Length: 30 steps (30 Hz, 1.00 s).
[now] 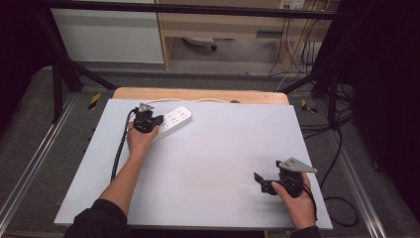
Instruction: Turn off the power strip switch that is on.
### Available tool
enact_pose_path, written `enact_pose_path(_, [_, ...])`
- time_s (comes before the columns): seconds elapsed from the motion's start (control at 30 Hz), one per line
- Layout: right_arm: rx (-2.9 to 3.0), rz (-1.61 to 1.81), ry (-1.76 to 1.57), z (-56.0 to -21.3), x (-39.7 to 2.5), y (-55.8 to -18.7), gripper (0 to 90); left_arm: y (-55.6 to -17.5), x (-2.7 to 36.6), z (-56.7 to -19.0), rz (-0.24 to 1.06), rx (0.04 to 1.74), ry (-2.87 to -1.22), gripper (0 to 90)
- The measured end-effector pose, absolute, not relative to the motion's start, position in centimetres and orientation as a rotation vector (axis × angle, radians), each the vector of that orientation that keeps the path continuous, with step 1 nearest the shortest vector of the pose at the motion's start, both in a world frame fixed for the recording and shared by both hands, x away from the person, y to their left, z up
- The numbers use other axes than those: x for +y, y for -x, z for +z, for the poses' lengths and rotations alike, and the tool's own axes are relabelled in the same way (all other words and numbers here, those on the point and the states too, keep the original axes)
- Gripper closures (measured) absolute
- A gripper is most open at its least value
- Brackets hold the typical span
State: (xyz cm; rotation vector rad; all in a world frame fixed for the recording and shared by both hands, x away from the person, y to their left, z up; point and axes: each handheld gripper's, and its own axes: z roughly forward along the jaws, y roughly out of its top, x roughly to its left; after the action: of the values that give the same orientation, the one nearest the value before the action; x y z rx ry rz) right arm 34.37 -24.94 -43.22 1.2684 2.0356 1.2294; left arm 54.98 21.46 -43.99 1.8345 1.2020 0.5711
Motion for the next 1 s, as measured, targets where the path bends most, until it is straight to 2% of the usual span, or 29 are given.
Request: enact_pose_path(1.0, [2.049,1.219,-1.268,-43.3,-24.8,-34.5,3.5,-54.9,22.4,-44.2,0.561,1.236,-1.792,90.0])
